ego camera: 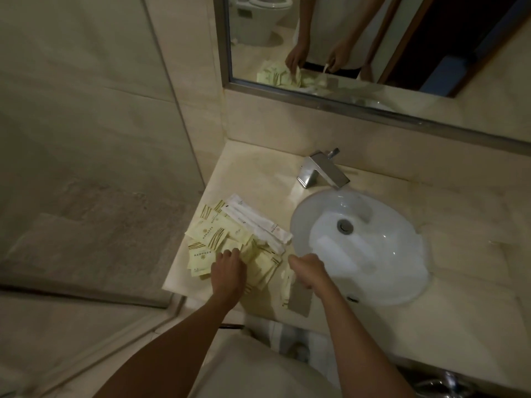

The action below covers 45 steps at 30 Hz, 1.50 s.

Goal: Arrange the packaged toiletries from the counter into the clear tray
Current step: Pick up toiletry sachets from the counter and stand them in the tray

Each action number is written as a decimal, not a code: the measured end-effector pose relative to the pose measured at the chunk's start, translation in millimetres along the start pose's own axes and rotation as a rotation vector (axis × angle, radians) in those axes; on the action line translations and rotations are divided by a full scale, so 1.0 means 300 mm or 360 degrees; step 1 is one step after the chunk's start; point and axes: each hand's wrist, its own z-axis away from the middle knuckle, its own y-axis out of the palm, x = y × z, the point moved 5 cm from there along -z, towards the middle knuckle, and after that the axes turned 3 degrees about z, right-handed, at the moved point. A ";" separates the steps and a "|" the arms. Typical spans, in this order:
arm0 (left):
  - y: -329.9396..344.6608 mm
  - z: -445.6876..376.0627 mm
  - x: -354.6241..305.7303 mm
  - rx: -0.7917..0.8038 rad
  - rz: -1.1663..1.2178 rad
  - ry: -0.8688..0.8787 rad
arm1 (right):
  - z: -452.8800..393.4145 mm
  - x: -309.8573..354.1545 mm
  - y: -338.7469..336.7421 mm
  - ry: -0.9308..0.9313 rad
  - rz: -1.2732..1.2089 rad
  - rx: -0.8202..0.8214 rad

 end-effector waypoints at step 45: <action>0.428 0.001 -1.264 0.0425 0.0379 0.0614 | -0.256 -0.857 -1.239 0.0438 -0.1947 -0.0680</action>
